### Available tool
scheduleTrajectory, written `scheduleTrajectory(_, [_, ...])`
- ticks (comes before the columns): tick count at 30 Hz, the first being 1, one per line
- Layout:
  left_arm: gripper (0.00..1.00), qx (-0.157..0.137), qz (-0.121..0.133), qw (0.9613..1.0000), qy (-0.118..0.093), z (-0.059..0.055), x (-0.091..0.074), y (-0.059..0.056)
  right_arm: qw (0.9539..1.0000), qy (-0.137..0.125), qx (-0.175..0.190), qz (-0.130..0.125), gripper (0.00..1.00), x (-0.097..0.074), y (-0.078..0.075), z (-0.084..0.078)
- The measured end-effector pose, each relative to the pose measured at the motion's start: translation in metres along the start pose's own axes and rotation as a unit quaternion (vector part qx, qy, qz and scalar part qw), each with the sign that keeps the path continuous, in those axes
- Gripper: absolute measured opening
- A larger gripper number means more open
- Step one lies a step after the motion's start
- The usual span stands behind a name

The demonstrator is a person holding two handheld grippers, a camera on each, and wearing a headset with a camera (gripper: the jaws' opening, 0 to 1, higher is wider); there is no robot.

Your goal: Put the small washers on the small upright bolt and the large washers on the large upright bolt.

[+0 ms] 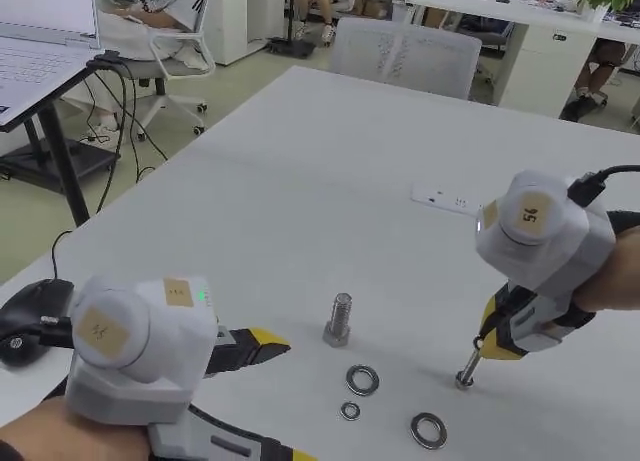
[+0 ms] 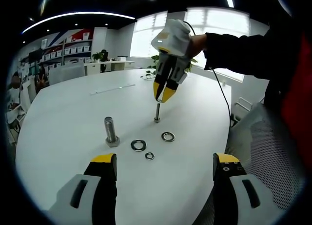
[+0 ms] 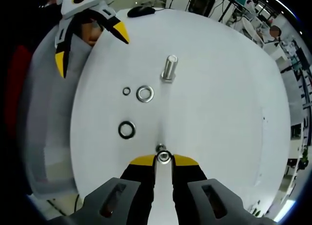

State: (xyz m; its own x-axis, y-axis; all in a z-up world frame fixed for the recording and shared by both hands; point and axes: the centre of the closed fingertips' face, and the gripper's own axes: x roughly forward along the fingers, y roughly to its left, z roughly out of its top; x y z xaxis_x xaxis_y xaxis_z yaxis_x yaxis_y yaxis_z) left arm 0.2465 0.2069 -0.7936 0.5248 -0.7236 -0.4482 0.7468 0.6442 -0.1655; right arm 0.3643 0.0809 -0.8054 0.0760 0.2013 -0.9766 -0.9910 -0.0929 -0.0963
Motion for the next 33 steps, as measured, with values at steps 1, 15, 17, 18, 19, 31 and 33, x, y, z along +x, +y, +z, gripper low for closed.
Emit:
scheduleTrajectory(1, [0.81,0.001,0.0,1.0,0.0,0.0,0.0,0.0,1.0,0.0,0.0,0.0,0.13,0.0,0.0,0.0])
scheduleTrajectory(15, [0.8,0.0,-0.001,1.0,0.001,-0.001,0.001,0.001,1.0,0.0,0.005,0.006,0.13,0.007,-0.003,-0.003])
scheduleTrajectory(17, [0.8,-0.001,0.0,1.0,0.001,-0.001,0.001,0.001,1.0,0.0,0.005,0.008,0.13,0.008,-0.002,-0.003])
scheduleTrajectory(18, [0.8,-0.001,-0.001,1.0,0.001,0.0,0.001,0.001,1.0,0.001,0.005,0.008,0.13,0.008,-0.002,-0.002])
scheduleTrajectory(19, [0.8,-0.001,0.0,1.0,0.001,0.0,0.001,0.001,0.9999,0.002,0.005,0.009,0.13,0.009,-0.002,-0.003])
scheduleTrajectory(31, [0.8,-0.002,-0.001,1.0,0.002,-0.001,0.001,0.001,0.9998,0.004,0.008,0.017,0.13,0.019,-0.002,-0.006])
scheduleTrajectory(33, [0.8,-0.003,-0.002,1.0,0.004,-0.002,0.001,0.001,0.9998,0.004,0.009,0.018,0.13,0.021,-0.003,-0.006])
